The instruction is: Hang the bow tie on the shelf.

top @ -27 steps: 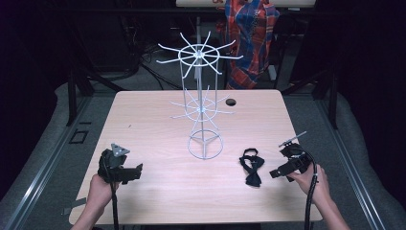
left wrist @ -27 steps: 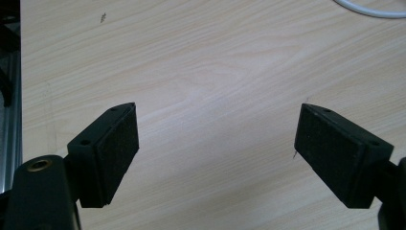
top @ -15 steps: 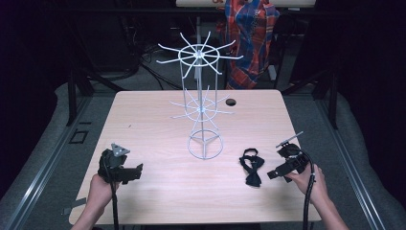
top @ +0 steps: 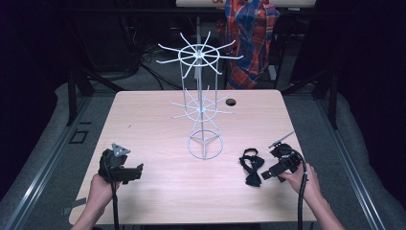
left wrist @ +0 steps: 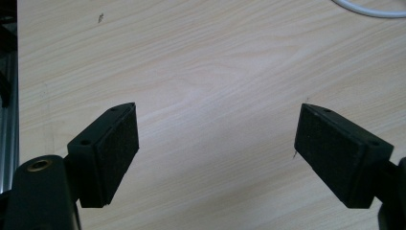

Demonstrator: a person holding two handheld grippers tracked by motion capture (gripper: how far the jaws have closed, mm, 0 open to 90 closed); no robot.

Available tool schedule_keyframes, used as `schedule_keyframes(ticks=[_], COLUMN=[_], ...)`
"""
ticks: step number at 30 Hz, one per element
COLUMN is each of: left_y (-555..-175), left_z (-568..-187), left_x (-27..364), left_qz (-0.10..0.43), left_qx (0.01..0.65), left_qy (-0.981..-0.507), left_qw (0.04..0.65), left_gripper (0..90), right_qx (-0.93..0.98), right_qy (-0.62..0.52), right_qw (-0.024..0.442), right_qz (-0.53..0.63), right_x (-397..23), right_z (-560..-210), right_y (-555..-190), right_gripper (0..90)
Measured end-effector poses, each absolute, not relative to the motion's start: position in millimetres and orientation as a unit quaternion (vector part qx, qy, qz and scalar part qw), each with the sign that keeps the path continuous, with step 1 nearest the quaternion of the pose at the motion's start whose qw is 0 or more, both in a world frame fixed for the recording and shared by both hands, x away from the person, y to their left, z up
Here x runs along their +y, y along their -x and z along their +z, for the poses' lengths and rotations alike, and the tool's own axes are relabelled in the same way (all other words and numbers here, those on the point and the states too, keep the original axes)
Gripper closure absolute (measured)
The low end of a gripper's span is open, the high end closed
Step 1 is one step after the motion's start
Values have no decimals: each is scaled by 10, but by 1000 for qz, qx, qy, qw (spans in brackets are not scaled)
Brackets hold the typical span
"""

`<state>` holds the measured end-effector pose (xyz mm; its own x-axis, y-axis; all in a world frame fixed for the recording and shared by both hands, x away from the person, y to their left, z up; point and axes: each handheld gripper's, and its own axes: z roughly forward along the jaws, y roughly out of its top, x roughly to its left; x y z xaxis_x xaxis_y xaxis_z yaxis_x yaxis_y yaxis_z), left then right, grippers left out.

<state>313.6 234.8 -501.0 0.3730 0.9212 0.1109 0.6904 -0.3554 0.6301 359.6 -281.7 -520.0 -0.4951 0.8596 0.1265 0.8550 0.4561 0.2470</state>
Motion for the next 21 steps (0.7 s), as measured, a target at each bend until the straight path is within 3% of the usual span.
schedule_keyframes(ticks=[21], left_y=[-3138], left_z=[-5017], left_x=[2338], left_qz=[233], left_qx=[510], left_qy=[-790], left_qw=[248], left_gripper=[156], right_qx=[853], right_qy=[-496], right_qw=[7], right_qz=[162], right_x=[-2518], right_z=[-5320], right_y=[-3722], right_gripper=[34])
